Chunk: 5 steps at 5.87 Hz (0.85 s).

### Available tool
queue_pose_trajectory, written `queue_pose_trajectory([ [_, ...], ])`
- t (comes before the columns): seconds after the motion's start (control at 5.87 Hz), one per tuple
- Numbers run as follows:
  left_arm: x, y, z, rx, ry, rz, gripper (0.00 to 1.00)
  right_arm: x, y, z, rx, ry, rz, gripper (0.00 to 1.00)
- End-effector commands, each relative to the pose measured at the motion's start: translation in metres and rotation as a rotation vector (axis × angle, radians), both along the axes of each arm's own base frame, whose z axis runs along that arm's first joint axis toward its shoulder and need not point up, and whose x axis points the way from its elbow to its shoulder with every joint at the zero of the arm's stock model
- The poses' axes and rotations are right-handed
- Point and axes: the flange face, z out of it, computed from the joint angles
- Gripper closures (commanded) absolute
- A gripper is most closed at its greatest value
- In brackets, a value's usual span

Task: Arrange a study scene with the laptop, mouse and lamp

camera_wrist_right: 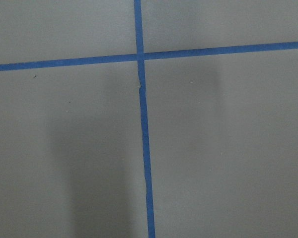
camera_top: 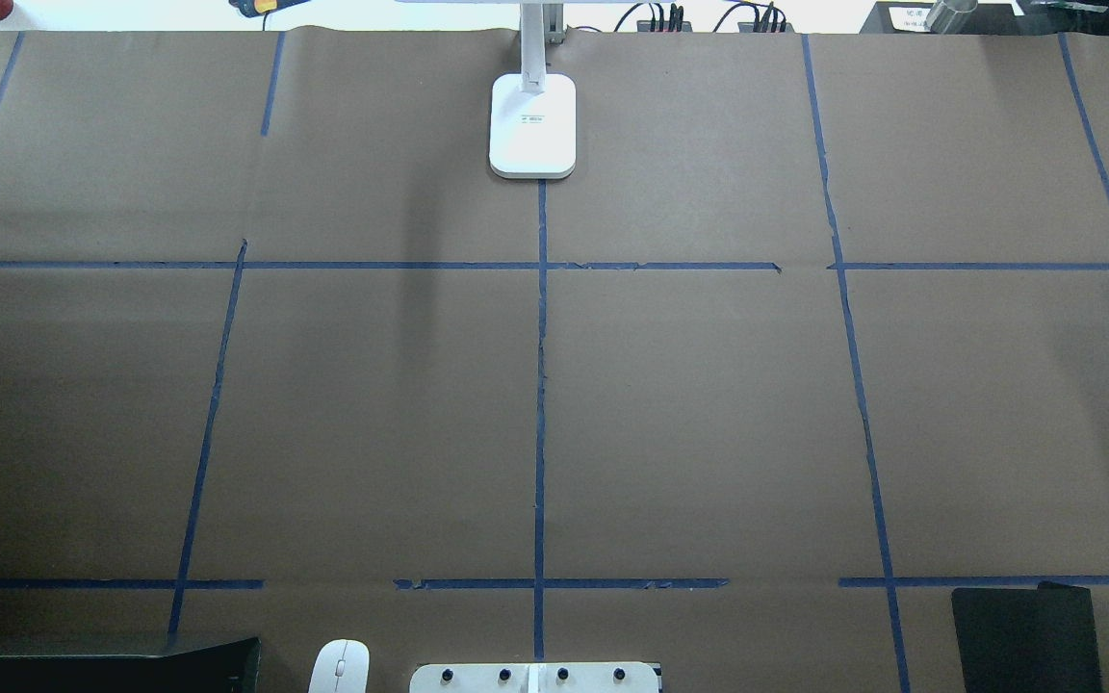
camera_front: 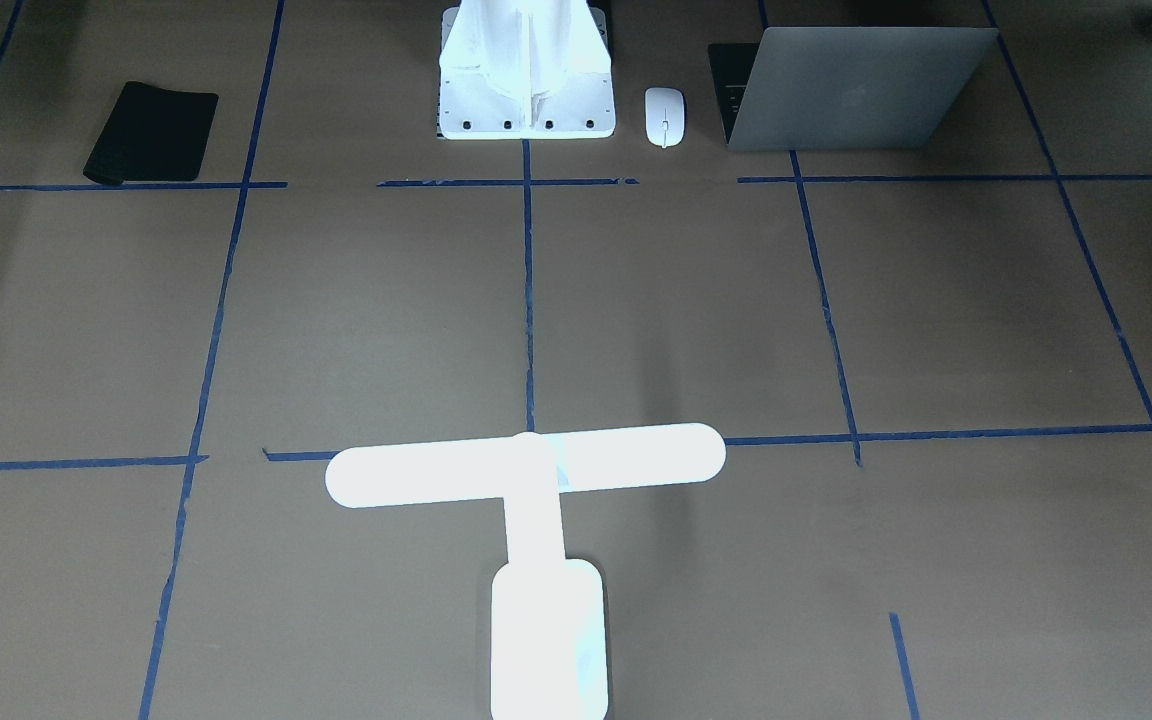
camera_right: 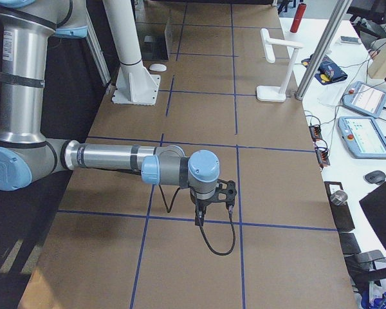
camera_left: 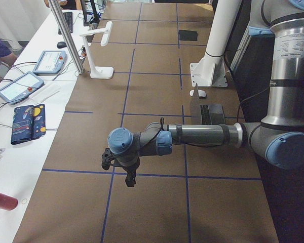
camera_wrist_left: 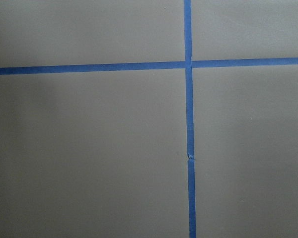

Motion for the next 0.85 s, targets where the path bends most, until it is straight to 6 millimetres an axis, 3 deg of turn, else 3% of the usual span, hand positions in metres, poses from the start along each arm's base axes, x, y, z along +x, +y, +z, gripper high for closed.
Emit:
queue_pose_trajectory([
  [0.0, 0.0, 0.0, -0.001, 0.0, 0.001, -0.001, 0.0, 0.0, 0.0, 0.0, 0.001, -0.002, 0.0, 0.0],
  [0.17, 0.0, -0.003, -0.004, 0.001, 0.001, -0.007, 0.0, 0.0, -0.002, -0.003, 0.007, -0.005, 0.001, 0.0],
  [0.34, 0.0, -0.008, -0.021, 0.01, -0.002, -0.02, 0.0, 0.0, -0.003, -0.008, 0.017, -0.007, 0.001, 0.0],
  [0.68, 0.001, 0.007, -0.114, -0.059, -0.005, -0.202, 0.0, 0.0, -0.006, -0.013, 0.028, -0.006, 0.001, 0.0],
])
